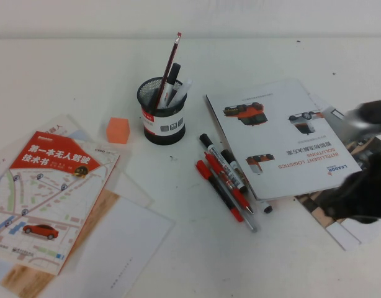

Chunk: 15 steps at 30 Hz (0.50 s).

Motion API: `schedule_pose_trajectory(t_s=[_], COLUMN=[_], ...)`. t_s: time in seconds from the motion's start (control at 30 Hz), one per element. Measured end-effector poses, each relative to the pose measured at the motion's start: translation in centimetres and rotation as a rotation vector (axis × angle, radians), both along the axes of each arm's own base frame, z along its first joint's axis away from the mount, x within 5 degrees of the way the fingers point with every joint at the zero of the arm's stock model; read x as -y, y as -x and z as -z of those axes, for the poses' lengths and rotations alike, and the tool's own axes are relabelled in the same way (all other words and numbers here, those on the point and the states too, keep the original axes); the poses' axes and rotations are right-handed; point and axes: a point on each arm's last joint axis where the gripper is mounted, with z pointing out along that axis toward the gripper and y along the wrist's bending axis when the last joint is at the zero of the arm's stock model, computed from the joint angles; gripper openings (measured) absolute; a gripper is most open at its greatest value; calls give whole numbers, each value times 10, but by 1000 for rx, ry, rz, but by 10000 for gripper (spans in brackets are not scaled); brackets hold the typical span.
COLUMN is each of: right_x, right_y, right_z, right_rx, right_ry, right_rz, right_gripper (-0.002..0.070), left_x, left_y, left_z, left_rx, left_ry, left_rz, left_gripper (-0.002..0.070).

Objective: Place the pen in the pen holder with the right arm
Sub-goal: Pick up the pen on the table

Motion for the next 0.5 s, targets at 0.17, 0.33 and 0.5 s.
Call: schedule_pose_trajectory(t_s=[0.17,0.33,0.5], right_x=[-42,-75,-100], right_y=[-20,-39,-60], right_z=[2,4,15], right_rx=[-86,-151,-197], right_ry=[178,268,269], right_rz=[-108,-181,-210], right_gripper=[-20,-20,-20], left_x=[0,0,0], left_y=[0,0,0], left_z=[0,0,0], left_rx=[0,0,0], left_ry=[0,0,0], left_rz=[0,0,0], left_gripper=[-4,-4,-4])
